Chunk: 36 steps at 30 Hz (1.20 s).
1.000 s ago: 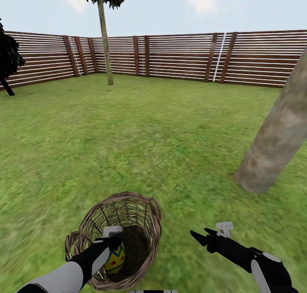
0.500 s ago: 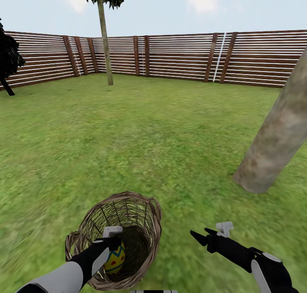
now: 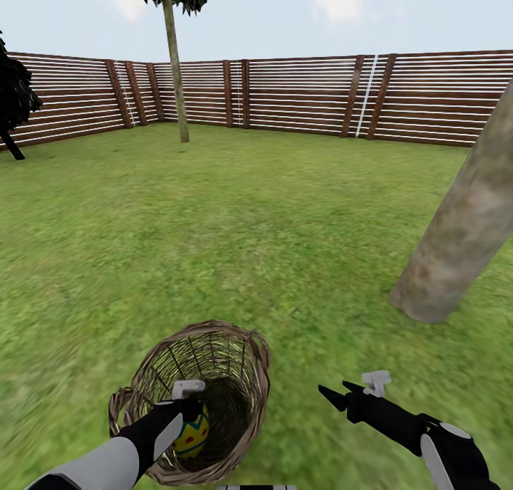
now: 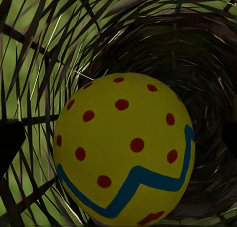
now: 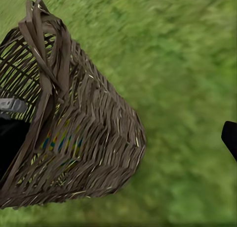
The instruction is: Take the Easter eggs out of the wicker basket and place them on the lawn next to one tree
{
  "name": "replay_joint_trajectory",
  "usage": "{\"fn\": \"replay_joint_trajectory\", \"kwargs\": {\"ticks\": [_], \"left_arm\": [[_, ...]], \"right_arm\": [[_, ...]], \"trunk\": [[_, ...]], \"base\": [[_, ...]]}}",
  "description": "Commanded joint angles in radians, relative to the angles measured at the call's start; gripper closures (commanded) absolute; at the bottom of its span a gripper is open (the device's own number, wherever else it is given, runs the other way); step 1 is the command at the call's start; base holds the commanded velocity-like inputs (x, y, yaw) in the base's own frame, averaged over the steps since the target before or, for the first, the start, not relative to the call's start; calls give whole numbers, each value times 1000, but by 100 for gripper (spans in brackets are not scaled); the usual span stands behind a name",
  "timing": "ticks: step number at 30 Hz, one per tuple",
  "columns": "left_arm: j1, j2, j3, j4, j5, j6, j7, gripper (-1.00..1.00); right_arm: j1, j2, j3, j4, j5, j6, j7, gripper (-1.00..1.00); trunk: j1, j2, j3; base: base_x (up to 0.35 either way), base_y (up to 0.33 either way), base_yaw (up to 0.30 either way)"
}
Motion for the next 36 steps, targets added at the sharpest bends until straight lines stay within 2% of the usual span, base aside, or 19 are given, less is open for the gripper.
{"fn": "replay_joint_trajectory", "kwargs": {"ticks": [1, 15, 26, 36], "left_arm": [[0, 0, -8, -2, 8, 7, 7, -100], [-5, -6, -11, -3, 8, 48, 14, -100], [-37, -9, -11, -5, 7, 87, 11, -100], [-46, -9, -11, -24, 7, 153, 12, -100]], "right_arm": [[0, 0, -1, 0, -6, 7, 1, -100], [0, 0, -2, 0, -6, 7, 1, -100], [0, 0, -1, 0, -6, 8, 1, -100], [0, 0, -1, 0, -5, 8, 1, -100]], "trunk": [[0, 0, -1], [0, 0, -1], [0, 0, -1], [0, 0, -1]], "base": [[0, 0, 0], [0, 0, 0], [0, 0, 0], [0, 0, 0]]}}
